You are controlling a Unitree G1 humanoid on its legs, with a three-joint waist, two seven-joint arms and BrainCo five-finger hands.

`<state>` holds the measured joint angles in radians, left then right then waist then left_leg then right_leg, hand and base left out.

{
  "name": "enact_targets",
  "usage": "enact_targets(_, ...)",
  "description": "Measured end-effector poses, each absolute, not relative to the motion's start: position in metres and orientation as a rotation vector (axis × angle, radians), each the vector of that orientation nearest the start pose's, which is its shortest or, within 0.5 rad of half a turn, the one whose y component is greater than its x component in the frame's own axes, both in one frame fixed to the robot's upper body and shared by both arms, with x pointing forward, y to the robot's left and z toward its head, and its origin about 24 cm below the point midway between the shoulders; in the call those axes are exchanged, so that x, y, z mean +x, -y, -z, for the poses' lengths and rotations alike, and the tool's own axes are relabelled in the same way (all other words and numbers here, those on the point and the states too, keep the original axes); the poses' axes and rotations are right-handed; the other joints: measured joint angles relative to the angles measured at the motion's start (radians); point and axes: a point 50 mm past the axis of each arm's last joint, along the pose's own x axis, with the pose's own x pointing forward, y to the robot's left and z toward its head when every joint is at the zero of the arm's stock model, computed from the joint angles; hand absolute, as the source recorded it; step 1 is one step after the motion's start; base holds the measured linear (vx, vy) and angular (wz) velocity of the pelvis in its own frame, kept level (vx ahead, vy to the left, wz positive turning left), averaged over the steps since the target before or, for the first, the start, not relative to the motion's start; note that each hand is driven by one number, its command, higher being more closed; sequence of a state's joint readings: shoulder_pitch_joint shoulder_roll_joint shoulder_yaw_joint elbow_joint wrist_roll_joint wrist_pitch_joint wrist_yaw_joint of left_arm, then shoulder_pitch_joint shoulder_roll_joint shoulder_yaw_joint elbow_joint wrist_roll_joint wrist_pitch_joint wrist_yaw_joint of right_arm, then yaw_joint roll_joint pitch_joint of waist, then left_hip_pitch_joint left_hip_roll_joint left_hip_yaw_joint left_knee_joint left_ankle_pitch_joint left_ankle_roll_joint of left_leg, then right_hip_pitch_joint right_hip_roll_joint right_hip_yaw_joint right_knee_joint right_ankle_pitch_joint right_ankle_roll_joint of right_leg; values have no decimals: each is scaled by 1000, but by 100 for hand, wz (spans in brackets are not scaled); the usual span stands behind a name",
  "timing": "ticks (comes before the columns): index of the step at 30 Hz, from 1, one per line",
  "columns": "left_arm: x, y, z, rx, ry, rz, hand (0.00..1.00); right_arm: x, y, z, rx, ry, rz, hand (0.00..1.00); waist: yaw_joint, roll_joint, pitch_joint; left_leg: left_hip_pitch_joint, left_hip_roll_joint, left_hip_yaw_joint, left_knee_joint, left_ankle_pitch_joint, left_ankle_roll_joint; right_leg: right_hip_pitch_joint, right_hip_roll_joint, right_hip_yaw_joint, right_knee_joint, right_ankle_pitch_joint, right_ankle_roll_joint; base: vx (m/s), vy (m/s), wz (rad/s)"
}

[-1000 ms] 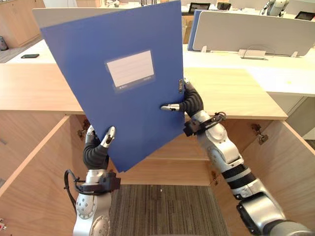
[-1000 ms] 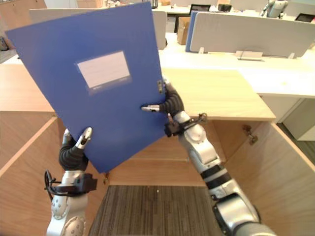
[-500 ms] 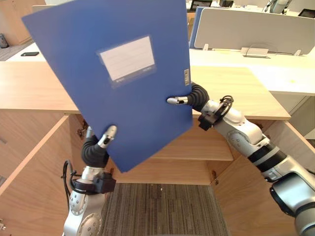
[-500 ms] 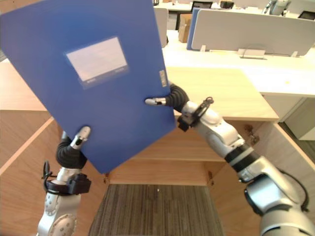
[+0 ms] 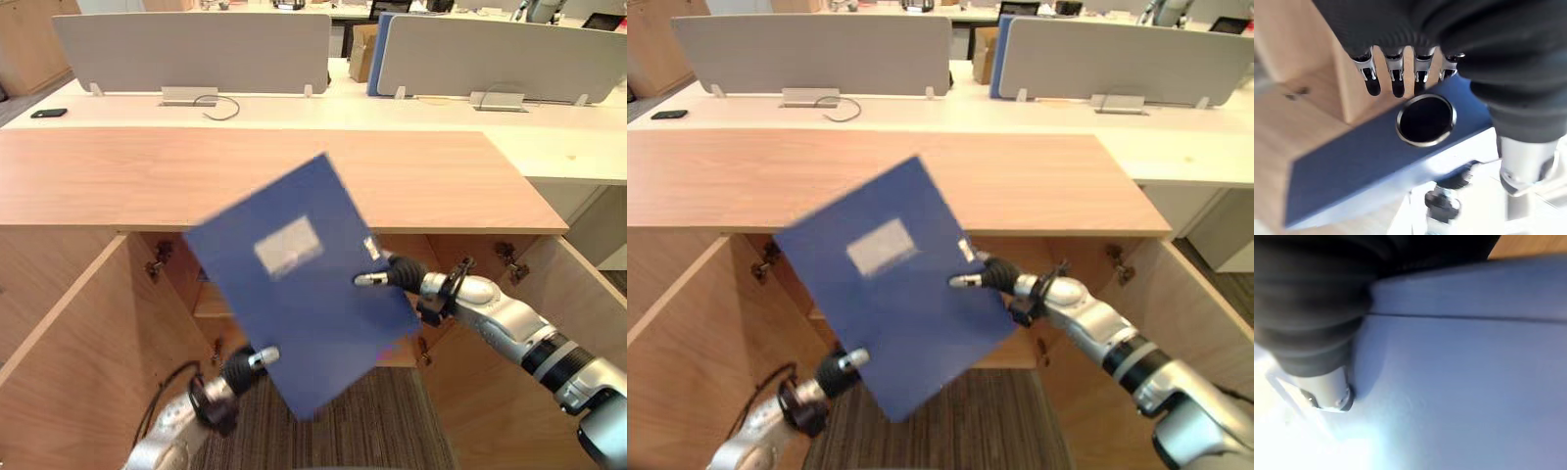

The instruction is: Walk over to the cabinet, pick up the folder, carry it to the office cabinet, place the folder inside the office cabinet, then close the office cabinet door

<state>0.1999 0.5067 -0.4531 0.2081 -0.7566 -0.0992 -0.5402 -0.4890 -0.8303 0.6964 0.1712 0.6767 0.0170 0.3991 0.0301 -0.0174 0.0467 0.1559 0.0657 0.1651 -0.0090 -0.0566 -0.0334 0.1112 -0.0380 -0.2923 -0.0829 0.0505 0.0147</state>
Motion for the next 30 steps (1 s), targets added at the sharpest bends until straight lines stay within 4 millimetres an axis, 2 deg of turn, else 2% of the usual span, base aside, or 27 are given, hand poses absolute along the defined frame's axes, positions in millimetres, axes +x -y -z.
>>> enact_targets(1,151,-164,63,-375,-532,635,0,294,167,-80,-327,-176,-828,100,0,0,0,-2,1,3,1,0,0,-5,1,4,0,1,-2,-21,-4,-10)
enact_targets(2,145,-166,73,-374,-579,607,0,294,169,-84,-344,-152,-811,100,-1,0,0,-2,1,6,2,0,0,-9,2,7,0,2,-3,-21,2,-15)
enact_targets(4,115,-178,117,-398,-794,383,0,296,169,-121,-356,75,-711,100,-9,0,0,-16,4,15,9,-1,1,-27,5,26,1,7,-10,-31,2,-20)
enact_targets(5,107,-181,126,-403,-845,322,0,296,168,-132,-372,153,-672,100,-14,0,0,-15,5,15,10,-2,1,-27,6,27,1,7,-11,-35,-9,-15)
enact_targets(7,80,-193,148,-440,-964,73,0,289,169,-172,-490,416,-510,100,-25,0,-2,-12,10,15,15,-6,3,-24,11,35,1,8,-12,-42,-20,-10)
enact_targets(9,65,-203,157,-449,-1026,-90,0,281,166,-181,-599,513,-439,100,-26,2,-9,-10,14,15,15,-7,2,-21,15,37,1,8,-13,-44,-18,-7)
enact_targets(10,56,-210,160,-449,-1051,-181,0,275,164,-176,-676,531,-420,100,-29,2,-10,3,17,16,15,-10,-3,-14,19,38,0,8,-13,-30,-14,-5)
enact_targets(13,42,-219,163,-361,-1116,-250,0,266,158,-145,-871,474,-437,100,-33,0,-14,4,19,16,16,-12,-7,-8,21,38,0,8,-13,-45,-6,-2)
enact_targets(14,34,-222,164,-329,-1150,-282,0,259,157,-120,-1015,401,-493,100,-34,0,-13,3,19,15,16,-11,-9,-9,20,39,0,8,-13,-39,7,0)
enact_targets(15,31,-223,164,-328,-1158,-298,0,257,158,-108,-1069,365,-526,100,-34,0,-14,4,19,14,16,-11,-10,-9,20,39,0,8,-13,-42,12,1)
enact_targets(17,18,-224,165,-313,-1195,-312,0,245,169,-64,-1216,187,-660,100,-33,0,-13,2,18,13,15,-11,-12,-11,20,39,0,8,-13,0,0,0)
enact_targets(18,16,-224,166,-311,-1201,-314,0,241,174,-54,-1240,137,-686,100,-32,0,-13,1,18,12,15,-11,-12,-12,19,38,0,8,-13,0,0,0)
enact_targets(20,9,-223,166,-309,-1220,-317,0,225,198,-18,-1285,-70,-750,100,-32,2,-9,-4,17,10,16,-11,-13,-19,19,36,0,8,-13,14,7,2)
enact_targets(23,9,-223,166,-312,-1220,-318,0,209,219,12,-1320,-251,-796,100,-34,4,-5,-21,16,-4,32,-12,-13,-21,16,24,0,8,-13,-6,-1,13)
enact_targets(26,23,-223,165,-320,-1183,-322,0,196,237,36,-1337,-405,-811,100,-33,11,34,-98,27,-26,186,-58,-23,-25,8,12,24,-13,-12,-68,5,14)
enact_targets(27,28,-222,164,-322,-1168,-322,0,193,241,44,-1345,-449,-799,100,-32,15,52,-145,36,-37,289,-75,-29,-25,0,7,40,-32,-15,-120,12,16)
enact_targets(29,33,-221,164,-316,-1153,-320,0,191,244,53,-1345,-495,-763,100,-25,24,73,-220,54,-38,453,-80,-33,-21,-1,7,52,-38,-18,-116,2,8)
enact_targets(30,38,-217,164,-307,-1149,-307,0,191,246,57,-1350,-522,-735,100,-13,40,87,-266,72,-37,549,-76,-32,-18,4,8,57,-40,-21,-108,-14,-5)
